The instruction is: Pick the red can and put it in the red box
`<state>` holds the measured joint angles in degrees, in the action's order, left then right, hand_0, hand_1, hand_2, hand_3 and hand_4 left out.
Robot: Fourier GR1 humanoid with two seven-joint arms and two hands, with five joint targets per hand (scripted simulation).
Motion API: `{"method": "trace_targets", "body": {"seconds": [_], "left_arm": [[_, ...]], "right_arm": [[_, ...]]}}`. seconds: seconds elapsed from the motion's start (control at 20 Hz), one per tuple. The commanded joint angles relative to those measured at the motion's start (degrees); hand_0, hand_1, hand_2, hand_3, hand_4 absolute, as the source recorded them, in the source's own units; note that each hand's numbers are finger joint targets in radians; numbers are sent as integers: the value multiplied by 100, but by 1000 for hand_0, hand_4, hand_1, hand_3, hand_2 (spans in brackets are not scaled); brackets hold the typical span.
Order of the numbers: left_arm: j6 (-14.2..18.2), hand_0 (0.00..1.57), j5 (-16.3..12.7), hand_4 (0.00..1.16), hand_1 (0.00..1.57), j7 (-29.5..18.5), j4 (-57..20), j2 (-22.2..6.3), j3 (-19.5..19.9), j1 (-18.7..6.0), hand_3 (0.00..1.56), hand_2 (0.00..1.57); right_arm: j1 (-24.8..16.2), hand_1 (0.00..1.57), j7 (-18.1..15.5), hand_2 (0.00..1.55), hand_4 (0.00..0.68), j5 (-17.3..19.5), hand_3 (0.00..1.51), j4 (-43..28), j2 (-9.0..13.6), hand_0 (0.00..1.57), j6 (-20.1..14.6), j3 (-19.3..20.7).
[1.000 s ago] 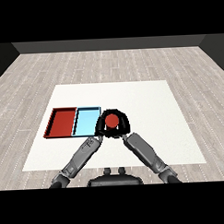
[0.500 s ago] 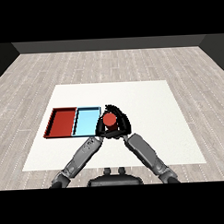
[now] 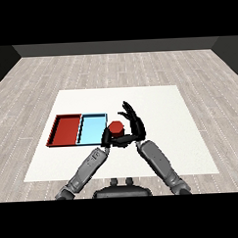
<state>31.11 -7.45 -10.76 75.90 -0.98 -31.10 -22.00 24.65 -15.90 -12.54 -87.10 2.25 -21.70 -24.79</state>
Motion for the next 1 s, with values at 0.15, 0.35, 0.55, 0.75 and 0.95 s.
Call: {"method": "trace_targets", "body": {"seconds": [0.15,0.35,0.55,0.75,0.95], "left_arm": [[-266,1571,-115,1126,1571,66,-169,-45,424,51,1484,1571],[-506,1571,-168,1117,1571,-168,-14,-400,741,244,1453,1554],[-260,1571,140,1130,1571,35,-59,-195,813,83,1462,1571],[-300,1571,370,1121,1571,574,1039,-975,892,396,1460,1571],[-448,1571,332,1112,1571,687,868,-1307,1512,134,1458,1557]], "right_arm": [[225,0,199,0,0,34,0,-862,186,0,87,672],[-228,0,396,0,0,165,0,-1405,472,0,-23,964],[-946,0,513,0,0,-303,0,-1963,875,0,376,1579],[-1071,0,-113,0,0,-874,0,-1153,1027,0,1051,2241],[-1646,0,-148,0,0,-470,0,-1199,1053,0,926,2105]]}}
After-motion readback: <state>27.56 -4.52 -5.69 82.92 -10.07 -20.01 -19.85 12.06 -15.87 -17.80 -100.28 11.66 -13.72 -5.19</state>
